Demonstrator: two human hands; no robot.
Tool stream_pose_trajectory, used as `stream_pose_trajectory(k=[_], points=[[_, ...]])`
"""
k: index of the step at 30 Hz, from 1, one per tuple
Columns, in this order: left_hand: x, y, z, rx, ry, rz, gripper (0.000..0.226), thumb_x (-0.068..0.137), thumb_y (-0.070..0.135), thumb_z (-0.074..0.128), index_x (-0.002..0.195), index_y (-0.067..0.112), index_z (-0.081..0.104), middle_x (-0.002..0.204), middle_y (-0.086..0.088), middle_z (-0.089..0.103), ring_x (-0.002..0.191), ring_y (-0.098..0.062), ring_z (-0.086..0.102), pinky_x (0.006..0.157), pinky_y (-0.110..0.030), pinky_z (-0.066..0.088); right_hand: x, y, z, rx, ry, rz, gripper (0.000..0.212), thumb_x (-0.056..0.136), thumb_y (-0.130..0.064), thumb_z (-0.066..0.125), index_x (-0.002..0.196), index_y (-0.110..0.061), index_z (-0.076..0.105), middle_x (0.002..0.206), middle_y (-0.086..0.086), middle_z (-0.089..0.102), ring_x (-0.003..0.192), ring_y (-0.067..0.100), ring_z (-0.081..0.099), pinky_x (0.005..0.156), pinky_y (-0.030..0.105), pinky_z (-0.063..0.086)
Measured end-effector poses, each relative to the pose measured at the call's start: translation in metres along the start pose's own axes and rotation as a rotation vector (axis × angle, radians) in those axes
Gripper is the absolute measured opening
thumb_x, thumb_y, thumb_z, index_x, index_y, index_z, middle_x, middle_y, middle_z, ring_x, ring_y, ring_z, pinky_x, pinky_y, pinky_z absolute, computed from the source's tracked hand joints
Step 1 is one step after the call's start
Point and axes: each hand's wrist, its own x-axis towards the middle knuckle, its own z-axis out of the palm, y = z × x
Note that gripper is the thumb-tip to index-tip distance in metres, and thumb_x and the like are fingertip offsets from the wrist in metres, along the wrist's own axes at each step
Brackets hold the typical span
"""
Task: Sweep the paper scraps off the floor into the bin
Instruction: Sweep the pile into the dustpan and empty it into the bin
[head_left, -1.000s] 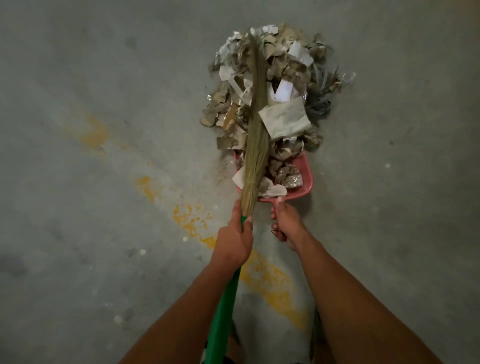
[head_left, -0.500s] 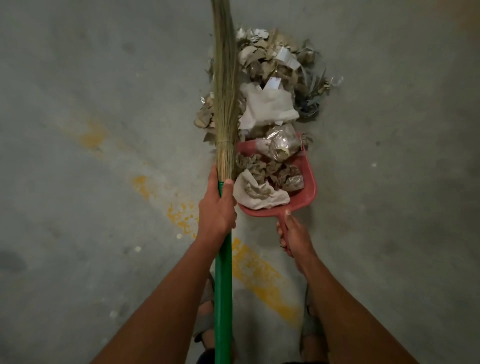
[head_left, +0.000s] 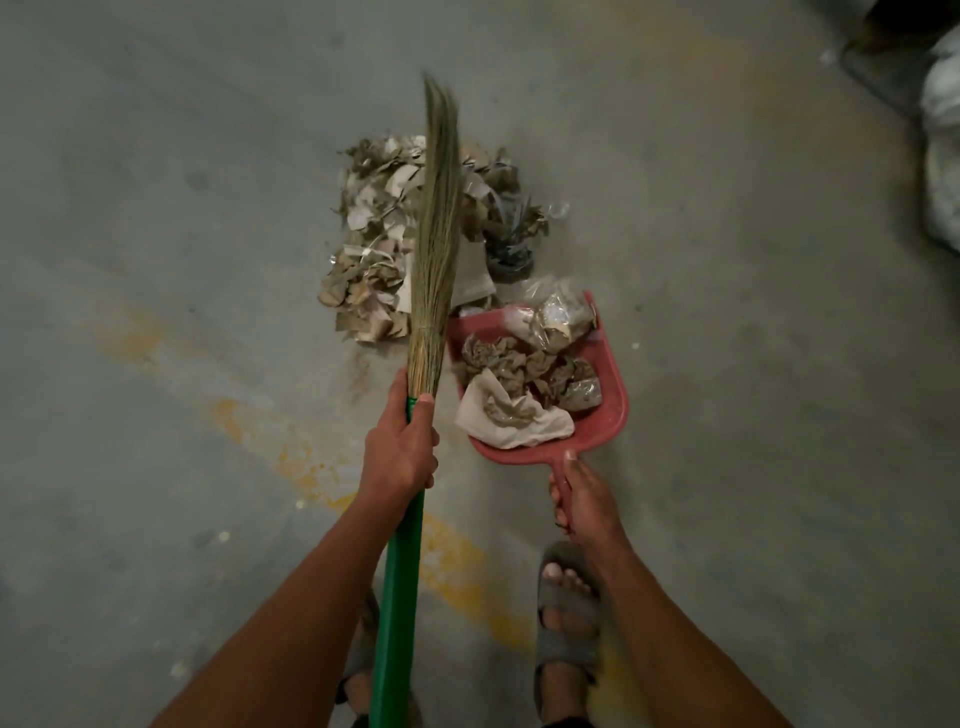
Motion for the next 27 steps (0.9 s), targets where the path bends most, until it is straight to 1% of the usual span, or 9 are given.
stream_pose_trajectory(k=[4,8,14,17,21,26,27], points=[[-0.016,0.016,0.039,0.012,0.002,-0.018,0.054,0.11,0.04,0.046,0.161,0.05,0.029,0.09,-0.018,0.068,0.057,-0.022,0.059,0.048,-0.033,0.052,-0.013,-0.022,-0.054,-0.039,-0.02,0.013,0.047,0.109,-0.054,0.044,0.085,-0.017,0.061,0.068,0.002,0.055,0.045,0.013,0.041,0.04,0.02,0.027],[-0.032,0.027,0.078,0.009,0.013,-0.037,0.054,0.11,0.04,0.045,0.162,0.048,0.029,0.09,-0.018,0.069,0.057,-0.022,0.06,0.047,-0.033,0.054,-0.02,-0.036,-0.105,-0.083,-0.042,0.007,0.047,0.108,-0.057,0.043,0.085,-0.02,0.06,0.07,0.001,0.056,0.045,0.012,0.043,0.042,0.019,0.027],[-0.062,0.039,0.123,0.044,-0.005,-0.028,0.054,0.111,0.039,0.044,0.162,0.045,0.029,0.087,-0.016,0.068,0.056,-0.021,0.059,0.045,-0.032,0.053,-0.028,-0.047,-0.173,-0.084,-0.03,-0.01,0.048,0.109,-0.057,0.042,0.087,-0.017,0.06,0.072,0.004,0.055,0.047,0.015,0.046,0.041,0.019,0.032],[-0.077,0.045,0.141,0.077,-0.034,-0.028,0.055,0.111,0.04,0.044,0.163,0.045,0.027,0.089,-0.017,0.068,0.057,-0.022,0.059,0.045,-0.033,0.053,-0.035,-0.046,-0.203,-0.053,-0.001,0.003,0.049,0.109,-0.055,0.042,0.089,-0.015,0.061,0.074,0.006,0.056,0.047,0.016,0.048,0.04,0.02,0.033],[-0.101,0.052,0.168,0.132,-0.081,0.025,0.053,0.111,0.041,0.044,0.161,0.047,0.027,0.086,-0.017,0.067,0.057,-0.023,0.059,0.046,-0.033,0.053,-0.042,-0.038,-0.239,-0.014,0.032,-0.004,0.051,0.109,-0.054,0.043,0.087,-0.012,0.062,0.07,0.006,0.057,0.047,0.014,0.048,0.042,0.021,0.034],[-0.144,0.055,0.203,0.174,-0.098,0.043,0.056,0.111,0.043,0.044,0.163,0.046,0.024,0.09,-0.017,0.068,0.059,-0.023,0.061,0.046,-0.032,0.053,-0.057,-0.022,-0.285,-0.012,0.038,-0.008,0.052,0.109,-0.054,0.042,0.083,-0.014,0.062,0.067,0.004,0.057,0.047,0.013,0.048,0.04,0.02,0.033],[-0.154,0.056,0.21,0.177,-0.099,0.049,0.056,0.111,0.043,0.043,0.164,0.045,0.024,0.089,-0.016,0.068,0.059,-0.023,0.061,0.046,-0.032,0.052,-0.061,-0.018,-0.296,-0.012,0.04,-0.021,0.052,0.109,-0.054,0.043,0.082,-0.014,0.063,0.068,0.004,0.057,0.047,0.014,0.049,0.042,0.021,0.034]])
